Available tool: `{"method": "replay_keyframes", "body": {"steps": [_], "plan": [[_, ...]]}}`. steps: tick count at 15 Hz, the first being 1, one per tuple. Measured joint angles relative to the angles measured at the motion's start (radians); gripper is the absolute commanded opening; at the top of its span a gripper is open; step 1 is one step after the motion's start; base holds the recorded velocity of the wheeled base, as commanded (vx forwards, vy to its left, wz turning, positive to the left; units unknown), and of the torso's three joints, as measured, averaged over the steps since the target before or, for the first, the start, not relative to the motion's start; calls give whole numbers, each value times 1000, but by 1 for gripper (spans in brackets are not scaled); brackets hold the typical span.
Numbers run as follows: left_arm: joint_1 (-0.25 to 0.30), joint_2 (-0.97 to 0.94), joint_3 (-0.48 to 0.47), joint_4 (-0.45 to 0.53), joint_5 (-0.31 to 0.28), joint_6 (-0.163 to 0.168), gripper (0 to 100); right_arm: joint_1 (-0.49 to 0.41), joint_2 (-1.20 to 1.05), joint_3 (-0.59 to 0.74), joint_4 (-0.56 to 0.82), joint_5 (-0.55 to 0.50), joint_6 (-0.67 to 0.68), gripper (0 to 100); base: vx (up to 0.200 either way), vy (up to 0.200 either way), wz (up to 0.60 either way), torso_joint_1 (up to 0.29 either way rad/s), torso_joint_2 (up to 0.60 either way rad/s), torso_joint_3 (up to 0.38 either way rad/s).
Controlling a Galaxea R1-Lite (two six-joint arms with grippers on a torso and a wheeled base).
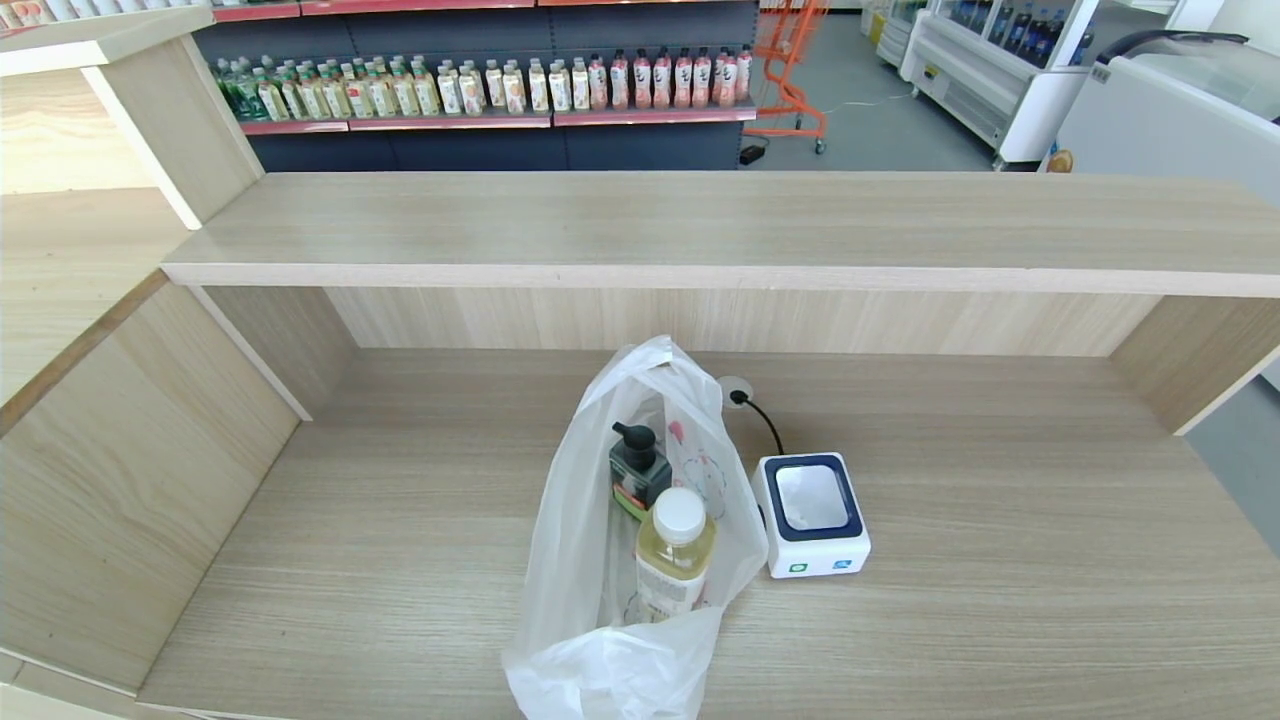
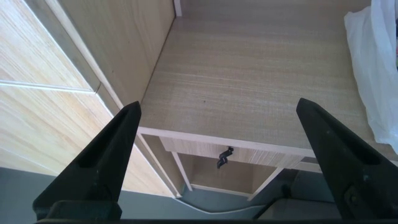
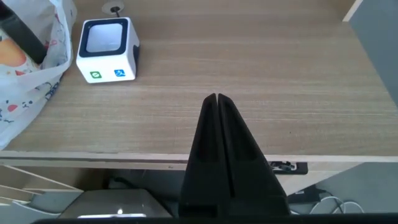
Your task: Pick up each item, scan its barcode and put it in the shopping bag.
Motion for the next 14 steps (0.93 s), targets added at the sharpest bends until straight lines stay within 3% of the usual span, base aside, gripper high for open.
{"method": "replay_keyframes", "body": {"steps": [2,14], "plan": [[0,0,0,0,0,0,100,0,0,0,0,0,1,0,0,-200,0,5,-5,7],[1,0,0,0,0,0,100,0,1,0,0,0,4,0,0,0,0,0,0,0]]}}
